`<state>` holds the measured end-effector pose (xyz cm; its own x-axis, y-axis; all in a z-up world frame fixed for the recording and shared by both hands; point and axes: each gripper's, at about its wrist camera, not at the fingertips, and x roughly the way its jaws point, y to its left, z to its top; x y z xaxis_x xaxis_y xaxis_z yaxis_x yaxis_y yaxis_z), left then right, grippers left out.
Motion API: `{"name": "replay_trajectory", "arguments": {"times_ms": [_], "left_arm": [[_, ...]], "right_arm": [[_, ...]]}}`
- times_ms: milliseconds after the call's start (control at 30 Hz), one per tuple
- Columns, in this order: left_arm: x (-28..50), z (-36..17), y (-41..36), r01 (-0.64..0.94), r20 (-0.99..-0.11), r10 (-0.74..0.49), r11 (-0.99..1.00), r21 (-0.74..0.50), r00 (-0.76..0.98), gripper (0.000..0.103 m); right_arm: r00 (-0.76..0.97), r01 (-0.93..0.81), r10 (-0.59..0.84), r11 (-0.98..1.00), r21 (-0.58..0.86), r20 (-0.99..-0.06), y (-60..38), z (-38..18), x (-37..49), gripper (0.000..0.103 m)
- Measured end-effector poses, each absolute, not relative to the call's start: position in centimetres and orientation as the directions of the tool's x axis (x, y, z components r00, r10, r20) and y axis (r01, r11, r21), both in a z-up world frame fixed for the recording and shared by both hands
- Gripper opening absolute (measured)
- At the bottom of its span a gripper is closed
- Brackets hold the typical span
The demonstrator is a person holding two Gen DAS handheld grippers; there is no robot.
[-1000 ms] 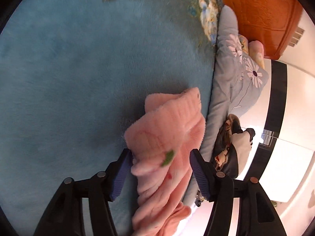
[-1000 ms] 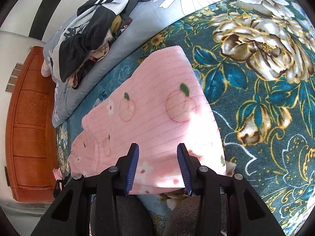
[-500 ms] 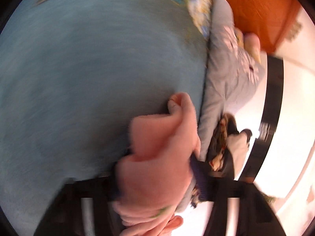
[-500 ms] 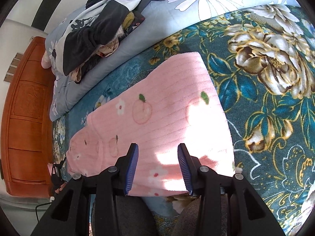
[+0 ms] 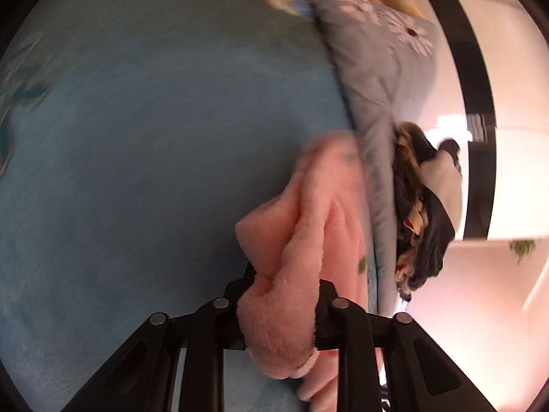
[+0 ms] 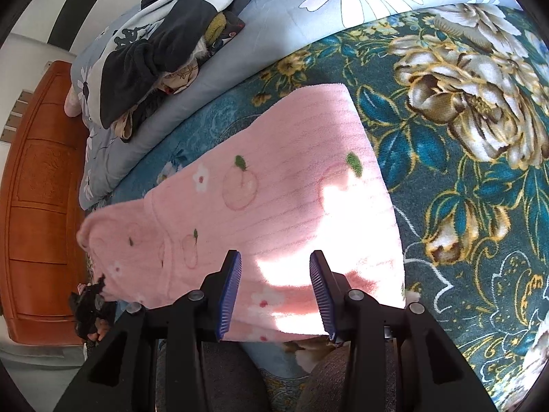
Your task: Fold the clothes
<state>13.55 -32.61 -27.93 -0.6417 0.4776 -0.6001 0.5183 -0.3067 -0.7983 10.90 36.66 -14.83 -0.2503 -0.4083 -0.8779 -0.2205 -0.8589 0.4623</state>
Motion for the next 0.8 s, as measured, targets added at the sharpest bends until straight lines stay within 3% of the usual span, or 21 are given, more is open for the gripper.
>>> {"name": "replay_trajectory", "arguments": {"times_ms": [67, 133, 267, 600, 800], "left_arm": [[14.8, -28.5, -33.1, 0.539, -0.586, 0.466, -0.245, -0.806, -0.663, 0.050], [16.6, -28.6, -33.1, 0.551, -0.566, 0.451, -0.179, -0.815, -0.691, 0.057], [19.1, -27.4, -31.6, 0.555, -0.550, 0.451, -0.136, -0.821, -0.703, 0.057], [16.5, -27.7, -29.6, 0.707, -0.656, 0.467, -0.087, -0.702, -0.594, 0.060], [17.1, -24.8, -28.1, 0.672, -0.648, 0.429, -0.118, -0.731, -0.630, 0.059]], "right_arm": [[-0.242, -0.214, -0.403, -0.865, 0.454, -0.883, 36.5, -14.9, 10.8, 0.043], [-0.239, -0.219, -0.404, -0.863, 0.455, -0.883, 36.4, -15.1, 10.6, 0.043], [-0.236, -0.211, -0.409, -0.864, 0.457, -0.882, 35.9, -15.2, 10.5, 0.043], [-0.232, -0.186, -0.414, -0.869, 0.458, -0.880, 35.0, -14.8, 10.4, 0.043], [-0.235, -0.203, -0.412, -0.865, 0.459, -0.880, 35.7, -14.9, 10.9, 0.043]]}}
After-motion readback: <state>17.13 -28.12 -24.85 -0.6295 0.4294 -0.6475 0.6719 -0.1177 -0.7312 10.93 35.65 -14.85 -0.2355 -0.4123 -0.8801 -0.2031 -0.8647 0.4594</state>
